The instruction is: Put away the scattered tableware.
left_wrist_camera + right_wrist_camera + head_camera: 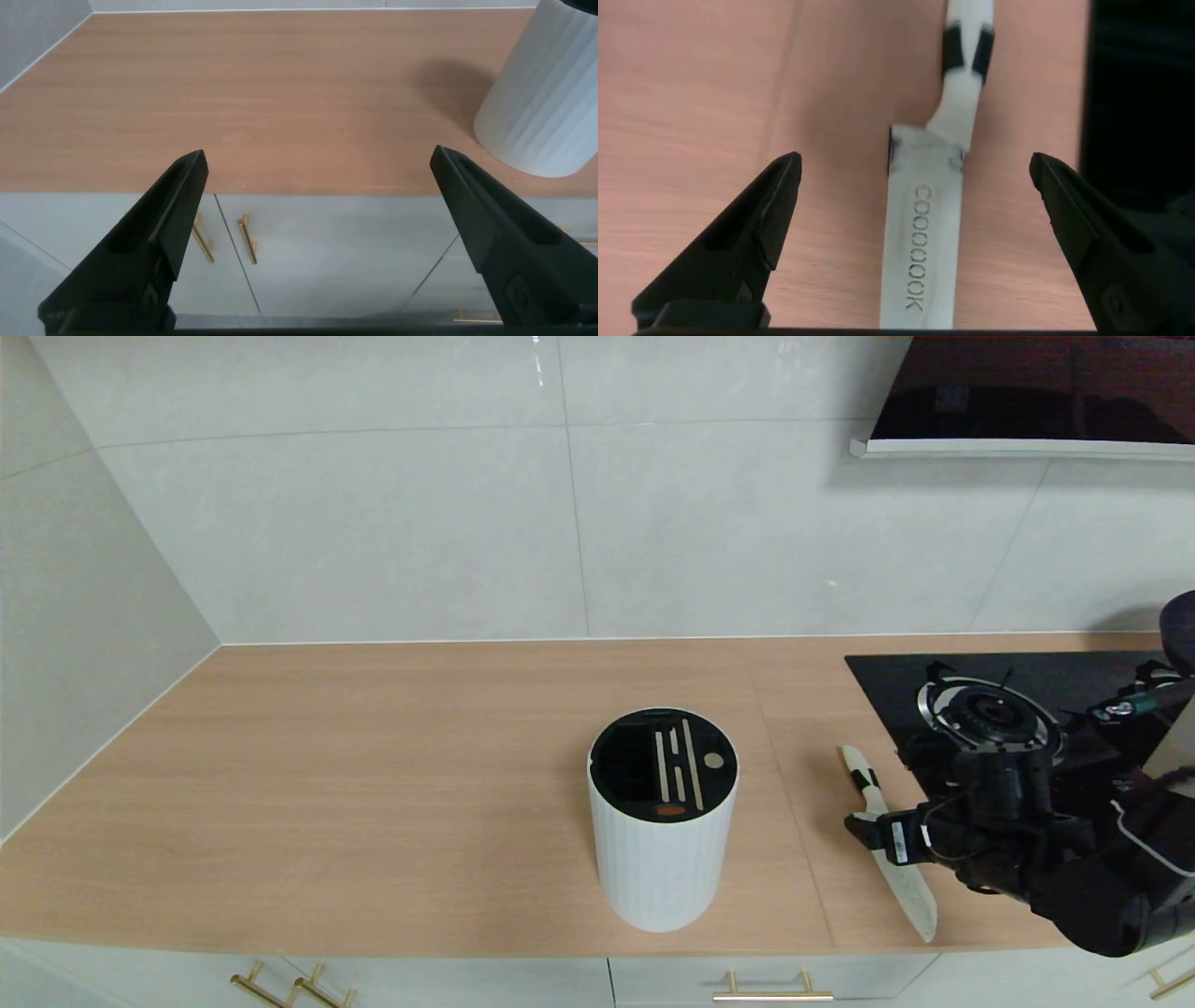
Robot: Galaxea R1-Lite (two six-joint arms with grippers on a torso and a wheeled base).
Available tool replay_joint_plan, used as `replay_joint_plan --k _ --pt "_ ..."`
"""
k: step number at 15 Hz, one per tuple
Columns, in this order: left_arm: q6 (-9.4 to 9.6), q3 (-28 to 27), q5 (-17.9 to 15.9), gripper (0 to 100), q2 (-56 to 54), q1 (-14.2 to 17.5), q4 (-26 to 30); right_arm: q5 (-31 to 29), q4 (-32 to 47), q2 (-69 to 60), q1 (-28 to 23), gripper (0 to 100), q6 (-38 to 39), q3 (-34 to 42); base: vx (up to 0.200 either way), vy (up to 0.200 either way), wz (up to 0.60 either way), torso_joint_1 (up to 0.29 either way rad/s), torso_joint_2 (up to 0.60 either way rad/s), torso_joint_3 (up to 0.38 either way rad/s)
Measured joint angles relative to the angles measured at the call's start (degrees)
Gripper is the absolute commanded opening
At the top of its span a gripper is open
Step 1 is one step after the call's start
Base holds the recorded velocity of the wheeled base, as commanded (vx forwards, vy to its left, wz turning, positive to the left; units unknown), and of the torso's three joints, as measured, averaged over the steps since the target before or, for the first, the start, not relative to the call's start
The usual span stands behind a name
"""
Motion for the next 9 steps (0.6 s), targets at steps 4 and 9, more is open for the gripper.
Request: replay_joint_plan --k 4,9 --pt "0.00 0.0 0.0 100 0.0 0.0 0.0 0.3 -5.3 4.7 -1.0 100 0.0 -0.7 0.000 0.000 0.00 0.000 0.00 0.000" --pt "0.00 0.0 0.0 100 0.0 0.0 0.0 0.7 -5.5 7.4 -1.2 100 1.2 -2.5 0.000 0.000 0.00 0.000 0.00 0.000"
